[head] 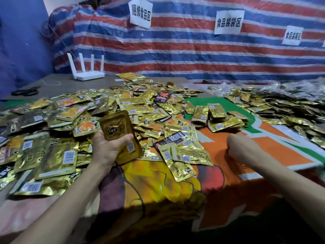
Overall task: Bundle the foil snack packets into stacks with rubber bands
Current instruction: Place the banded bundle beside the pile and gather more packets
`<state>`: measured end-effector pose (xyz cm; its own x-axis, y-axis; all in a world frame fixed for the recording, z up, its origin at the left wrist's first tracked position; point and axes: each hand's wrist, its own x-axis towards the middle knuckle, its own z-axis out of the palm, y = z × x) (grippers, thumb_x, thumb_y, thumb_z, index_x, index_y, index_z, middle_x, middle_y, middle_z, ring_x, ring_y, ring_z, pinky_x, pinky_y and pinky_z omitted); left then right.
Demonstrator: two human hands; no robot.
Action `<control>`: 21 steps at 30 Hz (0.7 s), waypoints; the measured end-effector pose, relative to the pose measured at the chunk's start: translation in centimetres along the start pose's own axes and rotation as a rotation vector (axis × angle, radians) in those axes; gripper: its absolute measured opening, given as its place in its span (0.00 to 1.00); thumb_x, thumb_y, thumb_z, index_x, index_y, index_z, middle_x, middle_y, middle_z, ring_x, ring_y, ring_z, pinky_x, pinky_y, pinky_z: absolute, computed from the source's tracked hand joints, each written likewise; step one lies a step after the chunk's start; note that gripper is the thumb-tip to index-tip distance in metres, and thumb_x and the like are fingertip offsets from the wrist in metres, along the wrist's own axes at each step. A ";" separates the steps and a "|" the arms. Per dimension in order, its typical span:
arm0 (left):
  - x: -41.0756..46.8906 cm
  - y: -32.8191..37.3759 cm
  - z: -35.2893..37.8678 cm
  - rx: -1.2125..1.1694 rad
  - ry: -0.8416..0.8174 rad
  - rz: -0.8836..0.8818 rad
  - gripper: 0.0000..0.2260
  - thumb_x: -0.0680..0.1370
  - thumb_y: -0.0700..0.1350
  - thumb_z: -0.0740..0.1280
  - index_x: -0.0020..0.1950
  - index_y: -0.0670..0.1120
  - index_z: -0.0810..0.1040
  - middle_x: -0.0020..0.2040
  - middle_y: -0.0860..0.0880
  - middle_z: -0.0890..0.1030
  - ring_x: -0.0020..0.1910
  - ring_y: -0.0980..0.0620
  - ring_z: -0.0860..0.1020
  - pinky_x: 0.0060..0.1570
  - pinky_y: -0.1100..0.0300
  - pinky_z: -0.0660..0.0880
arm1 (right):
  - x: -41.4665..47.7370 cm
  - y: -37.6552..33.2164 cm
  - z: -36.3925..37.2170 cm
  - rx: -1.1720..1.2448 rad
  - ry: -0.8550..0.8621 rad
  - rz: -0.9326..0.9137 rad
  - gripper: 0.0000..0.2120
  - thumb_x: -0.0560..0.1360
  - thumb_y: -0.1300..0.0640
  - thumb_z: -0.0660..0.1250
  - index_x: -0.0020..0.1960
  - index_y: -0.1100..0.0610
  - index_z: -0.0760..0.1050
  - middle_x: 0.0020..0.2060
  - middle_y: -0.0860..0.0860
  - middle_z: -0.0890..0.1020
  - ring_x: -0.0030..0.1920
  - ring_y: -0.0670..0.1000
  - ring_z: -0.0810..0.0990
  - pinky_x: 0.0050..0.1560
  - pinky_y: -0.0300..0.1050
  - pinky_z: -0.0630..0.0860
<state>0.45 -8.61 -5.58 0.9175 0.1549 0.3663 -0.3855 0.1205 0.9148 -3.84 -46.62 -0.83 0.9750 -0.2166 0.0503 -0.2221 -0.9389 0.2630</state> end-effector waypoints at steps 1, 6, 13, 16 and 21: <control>0.0 0.0 -0.1 -0.002 0.006 -0.008 0.12 0.68 0.32 0.78 0.40 0.49 0.84 0.38 0.50 0.86 0.37 0.49 0.84 0.38 0.56 0.82 | 0.2 -0.1 -0.1 0.013 -0.006 -0.008 0.11 0.73 0.66 0.65 0.35 0.57 0.66 0.34 0.53 0.69 0.32 0.56 0.72 0.31 0.46 0.73; -0.1 0.0 -0.2 -0.024 0.008 -0.021 0.11 0.67 0.33 0.78 0.40 0.50 0.85 0.38 0.50 0.86 0.36 0.50 0.85 0.35 0.58 0.81 | 0.6 0.4 -0.9 0.275 0.103 0.085 0.03 0.70 0.68 0.68 0.42 0.66 0.80 0.36 0.60 0.81 0.39 0.62 0.81 0.38 0.55 0.82; 0.0 0.1 0.0 -0.021 0.025 -0.044 0.13 0.67 0.33 0.79 0.40 0.51 0.85 0.38 0.50 0.86 0.36 0.51 0.85 0.36 0.57 0.82 | 1.4 2.8 -4.0 0.817 0.134 0.324 0.04 0.71 0.66 0.76 0.42 0.67 0.85 0.32 0.60 0.83 0.29 0.54 0.78 0.30 0.43 0.75; -0.1 0.4 0.0 -0.054 0.015 -0.064 0.12 0.67 0.33 0.78 0.40 0.51 0.85 0.38 0.50 0.86 0.36 0.50 0.85 0.34 0.56 0.82 | 1.9 3.1 -4.7 0.991 0.107 0.347 0.06 0.72 0.66 0.76 0.46 0.69 0.84 0.35 0.61 0.81 0.28 0.52 0.75 0.26 0.41 0.72; -0.5 1.4 0.4 -0.206 -0.032 -0.189 0.08 0.63 0.37 0.76 0.37 0.48 0.86 0.37 0.49 0.86 0.34 0.49 0.85 0.31 0.52 0.81 | 1.9 0.5 -5.0 1.428 0.105 0.235 0.05 0.79 0.64 0.69 0.52 0.65 0.81 0.43 0.56 0.86 0.38 0.49 0.75 0.37 0.42 0.72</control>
<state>-0.49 -8.89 -4.46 0.9763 0.0803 0.2010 -0.2164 0.3414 0.9147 -2.04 -46.19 4.20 0.8976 -0.4389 0.0412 -0.1333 -0.3595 -0.9236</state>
